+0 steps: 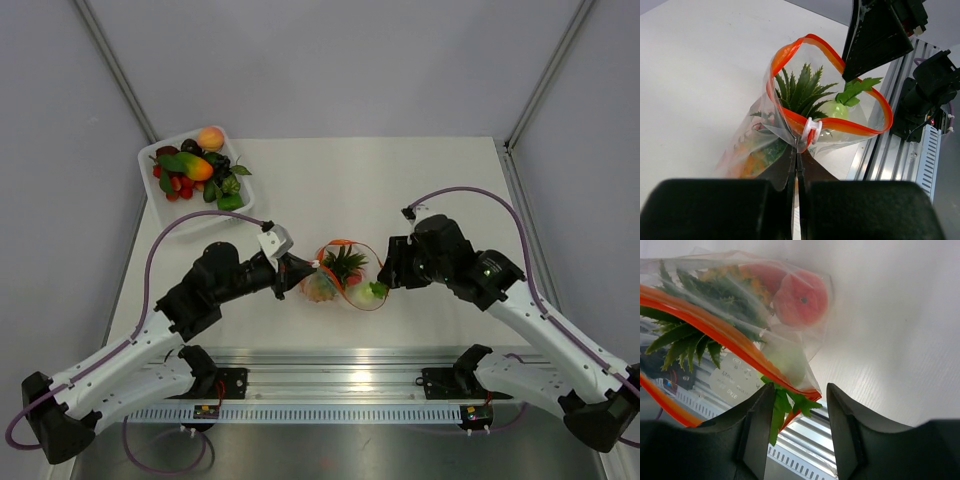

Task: Place the food in the zip-top bag and seal the zipper
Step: Zip the zipper food storage bag at the center of the board.

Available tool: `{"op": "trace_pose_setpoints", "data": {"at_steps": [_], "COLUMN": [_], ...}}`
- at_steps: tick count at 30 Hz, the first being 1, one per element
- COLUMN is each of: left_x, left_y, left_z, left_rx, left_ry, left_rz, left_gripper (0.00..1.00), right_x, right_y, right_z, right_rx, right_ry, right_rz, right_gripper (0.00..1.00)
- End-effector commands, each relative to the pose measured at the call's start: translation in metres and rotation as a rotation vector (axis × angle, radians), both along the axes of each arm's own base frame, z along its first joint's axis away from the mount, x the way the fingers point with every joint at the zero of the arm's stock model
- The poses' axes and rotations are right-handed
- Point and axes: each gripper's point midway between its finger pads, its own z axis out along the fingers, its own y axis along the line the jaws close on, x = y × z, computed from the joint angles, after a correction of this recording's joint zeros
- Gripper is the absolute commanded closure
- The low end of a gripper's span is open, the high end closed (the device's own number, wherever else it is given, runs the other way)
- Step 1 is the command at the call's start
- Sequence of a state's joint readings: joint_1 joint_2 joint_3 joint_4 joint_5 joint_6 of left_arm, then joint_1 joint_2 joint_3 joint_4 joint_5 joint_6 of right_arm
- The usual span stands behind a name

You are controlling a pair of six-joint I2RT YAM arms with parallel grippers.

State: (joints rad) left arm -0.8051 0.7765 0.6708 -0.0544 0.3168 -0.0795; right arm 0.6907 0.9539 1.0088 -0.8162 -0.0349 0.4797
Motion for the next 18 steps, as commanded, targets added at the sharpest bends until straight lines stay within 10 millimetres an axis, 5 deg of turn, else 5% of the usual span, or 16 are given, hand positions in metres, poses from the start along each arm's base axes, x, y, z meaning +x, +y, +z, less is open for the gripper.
{"op": "trace_pose_setpoints", "data": {"at_steps": [1, 6, 7, 10, 18], "left_x": [0.002, 0.0, 0.0, 0.0, -0.006], "left_y": [-0.006, -0.008, -0.008, -0.007, -0.006], "left_z": [0.034, 0.033, 0.034, 0.033, 0.048], "left_rx": [-0.078, -0.077, -0.079, -0.07, -0.073], "left_ry": [-0.075, -0.069, -0.071, -0.074, -0.086], "left_rz": [-0.015, -0.031, -0.033, -0.032, -0.053], "left_gripper": [1.0, 1.0, 1.0, 1.0, 1.0], "right_x": [0.023, 0.039, 0.044, 0.055, 0.04], "right_y": [0.005, 0.007, 0.002, -0.007, -0.003], "right_z": [0.018, 0.022, 0.022, 0.037, 0.097], "right_rx": [0.025, -0.015, -0.035, -0.057, -0.024], "right_ry": [-0.073, -0.102, -0.118, -0.169, -0.182], "right_rz": [-0.056, -0.076, -0.107, -0.164, -0.071], "right_gripper": [0.47, 0.54, 0.69, 0.91, 1.0]}}
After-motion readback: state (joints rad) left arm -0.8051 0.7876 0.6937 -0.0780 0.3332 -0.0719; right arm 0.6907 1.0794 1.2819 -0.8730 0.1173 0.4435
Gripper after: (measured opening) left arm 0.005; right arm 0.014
